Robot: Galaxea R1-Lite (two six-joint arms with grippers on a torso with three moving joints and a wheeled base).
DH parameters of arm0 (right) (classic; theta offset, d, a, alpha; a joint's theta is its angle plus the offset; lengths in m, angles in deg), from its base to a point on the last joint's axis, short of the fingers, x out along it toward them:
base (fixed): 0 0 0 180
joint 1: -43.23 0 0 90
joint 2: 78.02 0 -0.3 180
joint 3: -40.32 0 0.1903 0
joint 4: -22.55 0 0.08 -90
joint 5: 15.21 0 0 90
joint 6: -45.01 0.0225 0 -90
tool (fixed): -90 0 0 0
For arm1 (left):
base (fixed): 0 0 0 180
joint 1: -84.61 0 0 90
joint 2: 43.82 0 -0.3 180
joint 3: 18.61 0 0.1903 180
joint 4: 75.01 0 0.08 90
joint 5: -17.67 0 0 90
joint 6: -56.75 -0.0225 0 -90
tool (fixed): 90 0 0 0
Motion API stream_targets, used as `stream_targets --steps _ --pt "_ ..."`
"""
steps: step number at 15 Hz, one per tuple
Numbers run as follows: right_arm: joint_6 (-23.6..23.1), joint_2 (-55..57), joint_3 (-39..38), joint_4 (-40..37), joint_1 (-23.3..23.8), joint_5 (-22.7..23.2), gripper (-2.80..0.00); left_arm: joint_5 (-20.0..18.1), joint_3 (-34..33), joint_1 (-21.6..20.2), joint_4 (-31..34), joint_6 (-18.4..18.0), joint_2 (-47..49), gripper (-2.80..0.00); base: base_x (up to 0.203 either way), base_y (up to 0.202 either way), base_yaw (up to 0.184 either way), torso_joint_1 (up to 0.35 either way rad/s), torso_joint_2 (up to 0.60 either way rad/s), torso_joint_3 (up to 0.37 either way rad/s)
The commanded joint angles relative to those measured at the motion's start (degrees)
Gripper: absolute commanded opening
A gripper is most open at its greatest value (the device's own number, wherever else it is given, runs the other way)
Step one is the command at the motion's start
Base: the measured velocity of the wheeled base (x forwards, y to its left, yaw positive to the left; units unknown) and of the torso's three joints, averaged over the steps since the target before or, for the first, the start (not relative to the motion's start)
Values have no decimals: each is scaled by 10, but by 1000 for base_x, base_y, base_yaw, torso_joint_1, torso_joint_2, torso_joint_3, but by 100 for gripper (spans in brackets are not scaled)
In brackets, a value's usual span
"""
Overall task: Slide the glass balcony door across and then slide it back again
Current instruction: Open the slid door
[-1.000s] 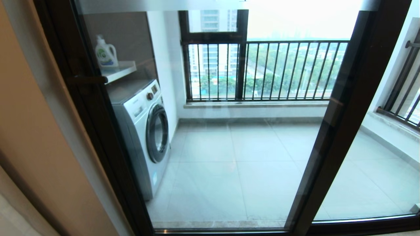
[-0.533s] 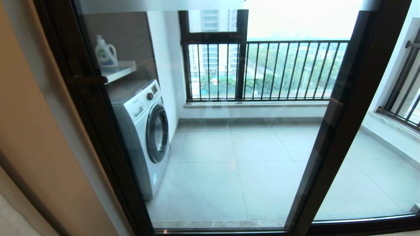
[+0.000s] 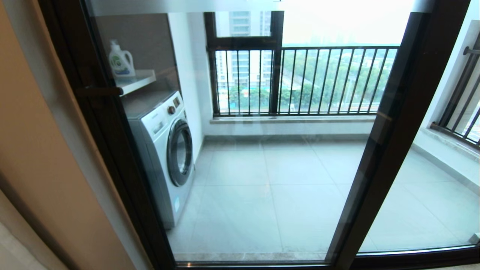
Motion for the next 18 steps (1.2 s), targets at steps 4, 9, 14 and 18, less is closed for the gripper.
stream_targets --steps 4,9,14,18 --pt "0 0 -7 0 0 0 -280 -1 102 0 33 -37 27 -280 0 0 0 0 0 0" --pt "0 0 -7 0 0 0 -280 -30 186 3 36 -33 188 -280 0 0 0 0 0 0" --pt "0 0 -7 0 0 0 -280 -42 242 4 -153 -29 434 -280 0 0 0 0 0 0" --pt "0 0 -7 0 0 0 -280 -43 380 4 -253 -29 604 -280 0 0 0 0 0 0"
